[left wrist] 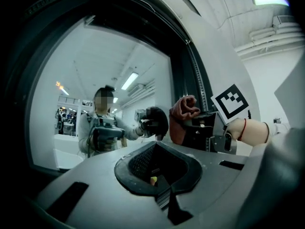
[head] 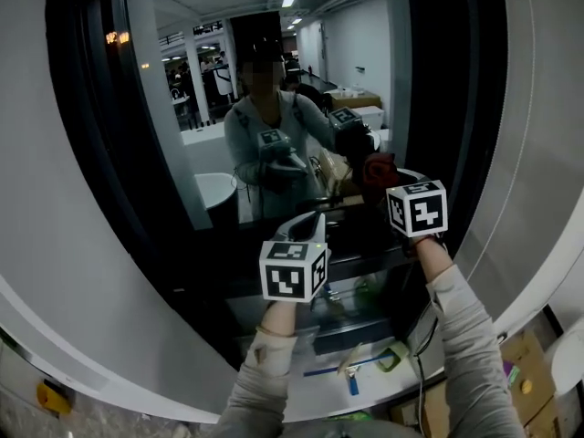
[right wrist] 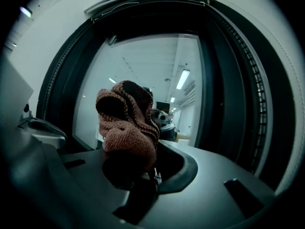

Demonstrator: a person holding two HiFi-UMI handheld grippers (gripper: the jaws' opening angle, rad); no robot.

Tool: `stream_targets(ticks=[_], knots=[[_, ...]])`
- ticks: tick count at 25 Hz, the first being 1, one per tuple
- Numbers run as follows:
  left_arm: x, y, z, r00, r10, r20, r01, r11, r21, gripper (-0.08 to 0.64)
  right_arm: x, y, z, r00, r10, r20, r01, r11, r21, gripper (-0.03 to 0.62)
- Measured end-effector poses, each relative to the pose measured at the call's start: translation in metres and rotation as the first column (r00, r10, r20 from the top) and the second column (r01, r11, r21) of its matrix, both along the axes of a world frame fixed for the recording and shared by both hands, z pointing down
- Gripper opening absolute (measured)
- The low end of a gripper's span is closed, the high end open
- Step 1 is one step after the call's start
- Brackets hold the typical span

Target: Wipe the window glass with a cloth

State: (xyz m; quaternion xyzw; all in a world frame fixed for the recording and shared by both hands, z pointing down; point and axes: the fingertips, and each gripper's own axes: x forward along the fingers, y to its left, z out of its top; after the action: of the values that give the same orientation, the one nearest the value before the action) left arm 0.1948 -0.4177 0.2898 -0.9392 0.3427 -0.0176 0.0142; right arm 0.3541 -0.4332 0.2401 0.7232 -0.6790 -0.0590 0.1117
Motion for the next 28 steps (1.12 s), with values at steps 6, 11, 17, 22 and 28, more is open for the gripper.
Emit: stream_targets(ticks=[6,11,17,22,28], knots=[[0.015,0.006,0.002,1.0,0.027,0.004,-0.027,1.0,-0.001,0.003,0.035,0.01,0.007,0.998,0.066,0.019,-0.066,0.998,-0.012,0.043],[0.013,0.008,0.001,1.0,0.022,0.007,-0.022,1.0,0.001,0.003,0.03,0.013,0.008,0.998,0.056,0.03,-0.056,0.998,-0.003,0.043],[-0.006,0.015,0.005,1.0,-0.001,0.0,0.001,1.0,-0.008,0.003,-0.001,0.033,0.013,0.996,-0.01,0.087,0.007,0.999,0.037,0.043],[-0.032,0.025,0.016,1.0,-0.031,-0.005,0.03,0.999,-0.02,0.003,-0.035,0.058,0.025,0.988,-0.072,0.137,0.061,0.994,0.085,0.043],[-0.071,0.036,0.039,0.997,-0.075,-0.021,0.074,0.995,-0.067,0.003,-0.08,0.085,0.054,0.975,-0.138,0.172,0.122,0.987,0.1,0.043]])
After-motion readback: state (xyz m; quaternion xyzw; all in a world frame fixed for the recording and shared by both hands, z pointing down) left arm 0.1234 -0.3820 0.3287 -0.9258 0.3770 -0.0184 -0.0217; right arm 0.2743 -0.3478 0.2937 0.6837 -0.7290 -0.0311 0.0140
